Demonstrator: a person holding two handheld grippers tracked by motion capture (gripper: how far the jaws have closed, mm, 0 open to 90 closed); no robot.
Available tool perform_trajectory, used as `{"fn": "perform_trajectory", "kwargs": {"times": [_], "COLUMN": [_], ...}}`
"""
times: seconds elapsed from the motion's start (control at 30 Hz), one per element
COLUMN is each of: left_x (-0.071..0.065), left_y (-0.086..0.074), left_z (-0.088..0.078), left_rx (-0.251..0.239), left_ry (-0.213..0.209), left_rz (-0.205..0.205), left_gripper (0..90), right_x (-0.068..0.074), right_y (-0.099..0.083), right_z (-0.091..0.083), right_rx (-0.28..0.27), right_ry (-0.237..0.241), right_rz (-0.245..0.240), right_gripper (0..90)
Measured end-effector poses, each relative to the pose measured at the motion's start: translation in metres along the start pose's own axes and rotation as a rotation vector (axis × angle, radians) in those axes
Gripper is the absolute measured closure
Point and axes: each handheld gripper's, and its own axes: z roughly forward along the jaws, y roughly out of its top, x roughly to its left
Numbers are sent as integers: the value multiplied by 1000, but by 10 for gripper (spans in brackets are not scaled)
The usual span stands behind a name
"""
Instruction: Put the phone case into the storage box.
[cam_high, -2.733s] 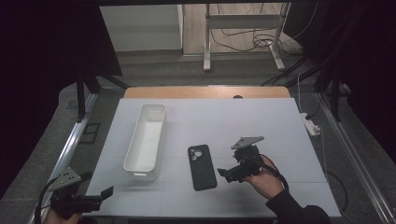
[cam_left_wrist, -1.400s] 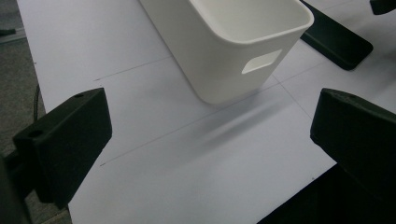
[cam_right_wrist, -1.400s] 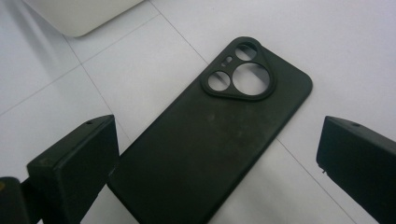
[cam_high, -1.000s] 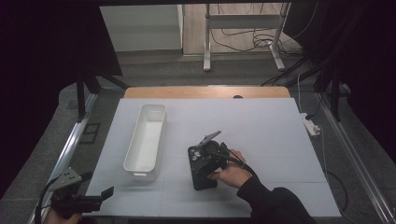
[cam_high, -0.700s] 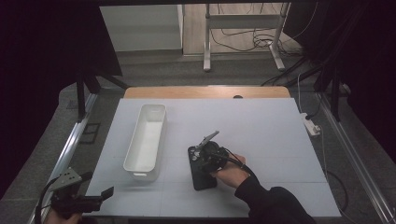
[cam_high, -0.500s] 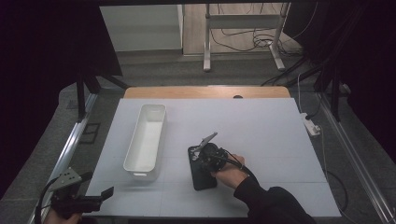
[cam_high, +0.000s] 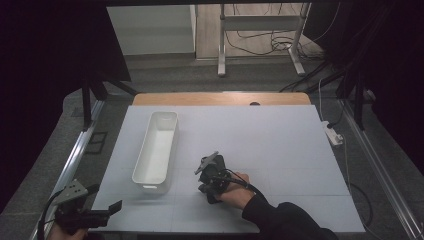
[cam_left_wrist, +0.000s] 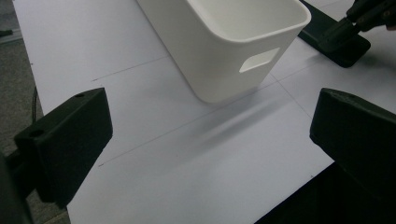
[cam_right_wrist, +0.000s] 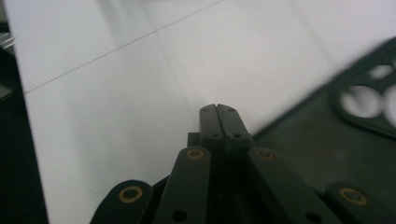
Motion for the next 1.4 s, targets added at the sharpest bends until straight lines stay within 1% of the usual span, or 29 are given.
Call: {"fn": "perform_trajectory", "kwargs": {"times": [0.03, 0.17, 0.23, 0.27, 0.33, 0.43, 0.6, 0.67, 0.83, 0.9, 1.03, 1.2, 1.23, 1.27, 1.37, 1.4], "left_x": [0, 0, 0, 0, 0, 0, 0, -1, -3, -3, -2, -3, -3, -3, -4, -4], "left_y": [0, 0, 0, 0, 0, 0, 0, 0, 0, 0, 0, 0, 0, 0, 0, 0], "left_z": [0, 0, 0, 0, 0, 0, 0, 0, 0, 0, -1, 0, 0, 0, 0, 0], "left_rx": [0, 1, 1, 1, 1, -2, -2, -2, 0, -1, -4, -1, 0, 0, 2, 2], "left_ry": [-2, -2, -3, -5, -10, -16, -11, -5, 0, -2, -11, -5, -4, -5, -3, -4], "left_rz": [0, 3, 6, 7, 10, 5, 8, 15, 35, 33, 29, 33, 34, 36, 41, 40], "left_gripper": [1, 1, 1, 3, 4, 4, 4, 4, 8, 9, 15, 13, 7, 6, 6, 6], "right_x": [2, 6, 6, 6, 5, 4, 0, -2, -6, -7, -11, -15, -16, -18, -22, -23], "right_y": [0, 0, -1, -2, -3, -5, -9, -11, -15, -16, -20, -23, -24, -25, -28, -29], "right_z": [2, 7, 8, 9, 9, 8, 5, 3, 0, -1, -4, -7, -8, -9, -12, -13], "right_rx": [4, 26, 34, 49, 42, 44, 45, 42, 44, 45, 50, 57, 57, 61, 64, 65], "right_ry": [9, 9, 6, -7, 1, 1, 0, -3, -14, -21, -27, -37, -38, -41, -56, -58], "right_rz": [-3, -18, -18, -30, -23, -28, -8, 9, 19, 19, 34, 36, 48, 42, 60, 56], "right_gripper": [895, 895, 895, 895, 895, 895, 895, 895, 895, 895, 895, 895, 895, 895, 895, 895]}}
